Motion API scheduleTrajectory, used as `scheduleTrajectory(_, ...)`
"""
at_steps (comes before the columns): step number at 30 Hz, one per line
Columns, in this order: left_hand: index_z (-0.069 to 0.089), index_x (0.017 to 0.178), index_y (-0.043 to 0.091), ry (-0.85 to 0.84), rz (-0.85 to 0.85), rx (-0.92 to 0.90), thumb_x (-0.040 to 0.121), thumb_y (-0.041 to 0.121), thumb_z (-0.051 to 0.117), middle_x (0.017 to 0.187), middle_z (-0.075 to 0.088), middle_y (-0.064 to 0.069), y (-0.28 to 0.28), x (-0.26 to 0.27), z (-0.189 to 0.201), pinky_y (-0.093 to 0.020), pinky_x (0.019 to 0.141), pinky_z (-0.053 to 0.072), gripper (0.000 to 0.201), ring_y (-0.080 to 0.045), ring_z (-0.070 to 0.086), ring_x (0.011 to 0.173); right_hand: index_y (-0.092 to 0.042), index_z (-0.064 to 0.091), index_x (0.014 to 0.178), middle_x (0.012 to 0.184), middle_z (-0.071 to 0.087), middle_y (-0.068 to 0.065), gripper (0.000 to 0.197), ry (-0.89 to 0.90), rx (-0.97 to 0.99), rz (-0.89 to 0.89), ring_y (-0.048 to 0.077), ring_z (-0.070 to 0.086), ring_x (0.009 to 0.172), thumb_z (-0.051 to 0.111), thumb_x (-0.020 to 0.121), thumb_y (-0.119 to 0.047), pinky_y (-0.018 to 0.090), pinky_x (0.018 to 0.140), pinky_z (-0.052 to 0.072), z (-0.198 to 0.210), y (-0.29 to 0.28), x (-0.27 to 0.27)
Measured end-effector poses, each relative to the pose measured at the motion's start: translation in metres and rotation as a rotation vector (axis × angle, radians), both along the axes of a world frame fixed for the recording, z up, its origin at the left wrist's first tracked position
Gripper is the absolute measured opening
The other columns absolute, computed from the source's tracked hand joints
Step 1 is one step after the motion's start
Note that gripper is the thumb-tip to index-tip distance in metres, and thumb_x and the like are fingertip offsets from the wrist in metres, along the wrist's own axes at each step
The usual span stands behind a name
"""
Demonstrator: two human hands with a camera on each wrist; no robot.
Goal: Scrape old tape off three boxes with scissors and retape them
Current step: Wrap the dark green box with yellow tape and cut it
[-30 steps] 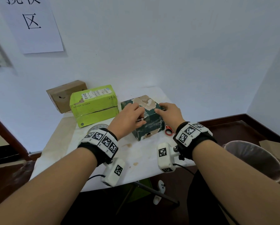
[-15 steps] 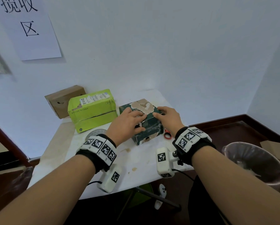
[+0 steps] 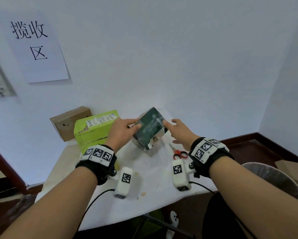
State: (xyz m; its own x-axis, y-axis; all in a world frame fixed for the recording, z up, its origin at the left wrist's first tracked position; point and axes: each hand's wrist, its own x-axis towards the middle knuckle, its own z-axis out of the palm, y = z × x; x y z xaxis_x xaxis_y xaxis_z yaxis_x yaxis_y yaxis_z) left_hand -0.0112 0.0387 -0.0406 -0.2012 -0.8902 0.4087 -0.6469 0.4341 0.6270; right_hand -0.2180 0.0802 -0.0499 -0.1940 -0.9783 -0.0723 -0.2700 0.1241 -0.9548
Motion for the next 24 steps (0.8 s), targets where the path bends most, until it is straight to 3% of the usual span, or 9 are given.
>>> scheduleTrajectory(3, 0.073, 0.105, 0.024, 0.499, 0.009, 0.190, 0.090, 0.025, 0.066, 0.084, 0.072, 0.007, 0.004, 0.001, 0.011, -0.016, 0.065, 0.051, 0.016, 0.004, 0.061, 0.062, -0.016, 0.023, 0.147, 0.135, 0.047, 0.008, 0.071, -0.106, -0.019, 0.022, 0.022, 0.057, 0.110, 0.049, 0.092, -0.053, 0.036, 0.090, 0.052, 0.011, -0.002, 0.007)
scheduleTrajectory(7, 0.071, 0.106, 0.007, 0.625, -0.009, 0.394, 0.091, 0.017, 0.065, 0.089, 0.071, -0.003, 0.013, -0.004, 0.009, -0.019, 0.063, 0.055, 0.019, -0.013, 0.061, 0.066, -0.019, 0.037, 0.141, 0.124, 0.057, 0.002, 0.060, -0.126, -0.088, 0.082, 0.018, 0.061, 0.103, 0.050, 0.092, -0.052, 0.032, 0.084, 0.051, 0.015, -0.003, 0.021)
scheduleTrajectory(9, 0.066, 0.104, 0.004, 0.604, -0.015, 0.466, 0.091, 0.013, 0.064, 0.089, 0.066, -0.005, 0.017, -0.005, 0.005, -0.017, 0.059, 0.055, 0.016, -0.013, 0.058, 0.063, -0.018, 0.041, 0.137, 0.127, 0.056, 0.000, 0.055, -0.102, -0.100, 0.101, 0.019, 0.060, 0.108, 0.057, 0.091, -0.044, 0.031, 0.081, 0.051, 0.009, -0.003, 0.025)
scheduleTrajectory(12, 0.058, 0.107, 0.001, 0.539, -0.028, 0.509, 0.089, 0.015, 0.068, 0.096, 0.060, -0.011, 0.020, -0.003, 0.003, -0.018, 0.056, 0.054, 0.025, -0.015, 0.058, 0.061, -0.019, 0.045, 0.133, 0.127, 0.058, 0.002, 0.045, -0.117, -0.129, 0.085, 0.021, 0.061, 0.107, 0.061, 0.092, -0.025, 0.037, 0.089, 0.052, 0.001, -0.001, 0.025)
scheduleTrajectory(14, 0.056, 0.102, 0.003, 0.466, -0.040, 0.515, 0.087, 0.017, 0.070, 0.097, 0.062, -0.012, 0.021, 0.000, 0.006, -0.020, 0.058, 0.055, 0.024, -0.015, 0.061, 0.065, -0.019, 0.049, 0.131, 0.123, 0.061, 0.002, 0.040, -0.134, -0.138, 0.096, 0.019, 0.063, 0.100, 0.059, 0.093, -0.020, 0.029, 0.079, 0.053, 0.002, 0.001, 0.025)
scheduleTrajectory(17, 0.050, 0.115, 0.010, 0.318, -0.023, 0.477, 0.086, 0.023, 0.071, 0.120, 0.057, -0.008, 0.022, 0.001, 0.013, -0.027, 0.073, 0.053, 0.038, -0.016, 0.061, 0.091, -0.020, 0.050, 0.131, 0.120, 0.062, 0.003, 0.037, -0.127, -0.124, 0.119, 0.009, 0.061, 0.087, 0.055, 0.095, -0.017, 0.014, 0.060, 0.046, 0.005, 0.005, 0.025)
scheduleTrajectory(20, 0.029, 0.144, 0.022, 0.038, 0.046, 0.198, 0.086, 0.032, 0.070, 0.150, 0.022, -0.003, 0.019, 0.002, 0.019, -0.030, 0.099, 0.038, 0.072, -0.022, 0.038, 0.130, -0.020, 0.047, 0.134, 0.116, 0.060, -0.001, 0.039, -0.132, -0.103, 0.126, 0.001, 0.057, 0.079, 0.052, 0.097, -0.014, 0.008, 0.050, 0.044, 0.007, 0.007, 0.021)
scheduleTrajectory(22, 0.017, 0.151, 0.025, -0.075, 0.025, 0.098, 0.088, 0.037, 0.067, 0.158, 0.002, 0.000, 0.016, 0.002, 0.026, -0.031, 0.109, 0.027, 0.081, -0.019, 0.019, 0.143, -0.029, 0.041, 0.138, 0.115, 0.055, -0.005, 0.043, -0.143, -0.057, 0.140, 0.006, 0.057, 0.091, 0.051, 0.098, -0.019, 0.015, 0.066, 0.047, 0.007, 0.009, 0.019)
scheduleTrajectory(24, 0.013, 0.153, 0.027, -0.070, -0.010, 0.172, 0.090, 0.040, 0.063, 0.160, -0.002, 0.003, 0.010, 0.002, 0.031, -0.035, 0.113, 0.024, 0.081, -0.018, 0.014, 0.146, -0.042, 0.032, 0.140, 0.119, 0.055, -0.006, 0.047, -0.160, 0.021, 0.186, 0.018, 0.055, 0.108, 0.050, 0.098, -0.029, 0.039, 0.083, 0.047, 0.006, 0.011, 0.018)
